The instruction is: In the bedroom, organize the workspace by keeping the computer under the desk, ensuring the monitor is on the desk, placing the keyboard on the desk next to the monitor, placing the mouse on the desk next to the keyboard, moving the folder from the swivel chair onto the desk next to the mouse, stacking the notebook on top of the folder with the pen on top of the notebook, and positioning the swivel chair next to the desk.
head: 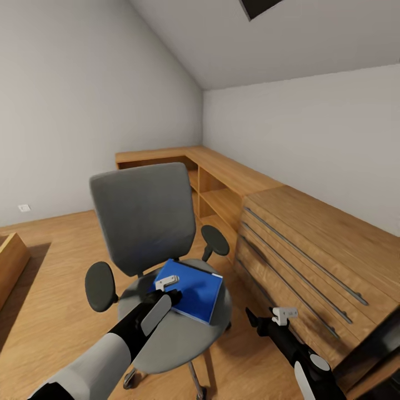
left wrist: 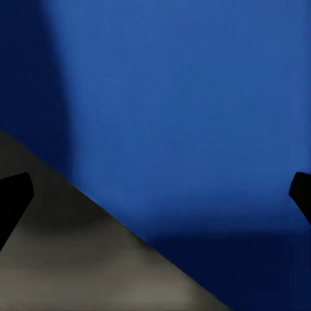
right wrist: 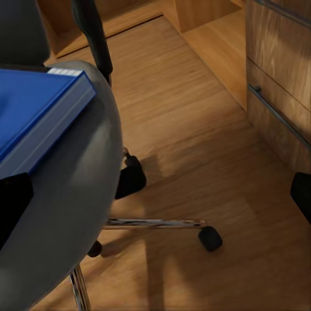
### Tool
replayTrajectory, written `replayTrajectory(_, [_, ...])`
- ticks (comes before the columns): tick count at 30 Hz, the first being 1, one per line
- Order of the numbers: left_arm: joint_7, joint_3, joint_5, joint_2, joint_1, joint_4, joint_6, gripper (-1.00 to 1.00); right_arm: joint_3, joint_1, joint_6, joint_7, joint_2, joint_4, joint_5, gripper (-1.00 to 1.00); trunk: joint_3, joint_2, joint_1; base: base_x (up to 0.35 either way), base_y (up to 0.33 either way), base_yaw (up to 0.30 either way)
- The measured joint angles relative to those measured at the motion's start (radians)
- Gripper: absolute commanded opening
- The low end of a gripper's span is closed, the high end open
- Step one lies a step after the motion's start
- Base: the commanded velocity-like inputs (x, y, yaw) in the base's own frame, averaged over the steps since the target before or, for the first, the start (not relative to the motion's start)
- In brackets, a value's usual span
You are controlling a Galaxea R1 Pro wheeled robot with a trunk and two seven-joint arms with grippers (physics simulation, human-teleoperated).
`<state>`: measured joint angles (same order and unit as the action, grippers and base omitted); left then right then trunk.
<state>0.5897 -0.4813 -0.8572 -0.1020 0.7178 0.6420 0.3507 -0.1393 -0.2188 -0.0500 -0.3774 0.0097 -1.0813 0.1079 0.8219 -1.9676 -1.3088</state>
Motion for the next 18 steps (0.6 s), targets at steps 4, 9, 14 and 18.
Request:
replayTrajectory(4, [0.004, -0.002, 0.0, -0.001, 0.0, 0.002, 0.001, 1.0, 0.0, 0.0, 0.0, 0.0, 0.0, 0.0, 0.0, 1.0, 0.0, 0.0, 0.0, -0.133, -0.135, 0.0])
replayTrajectory(9, [0.001, -0.001, 0.003, -0.001, 0.0, -0.002, 0.0, 1.0, 0.0, 0.0, 0.0, 0.0, 0.0, 0.0, 0.0, 1.0, 0.0, 0.0, 0.0, -0.102, -0.108, 0.0])
replayTrajectory(14, [0.001, -0.001, 0.001, -0.001, 0.0, -0.003, 0.0, 1.0, 0.0, 0.0, 0.0, 0.0, 0.0, 0.0, 0.0, 1.0, 0.0, 0.0, 0.0, -0.02, -0.022, 0.0])
replayTrajectory(18, [0.001, -0.002, 0.0, -0.002, 0.0, -0.002, 0.001, 1.0, 0.0, 0.0, 0.0, 0.0, 0.0, 0.0, 0.0, 1.0, 0.0, 0.0, 0.0, -0.005, -0.005, 0.0])
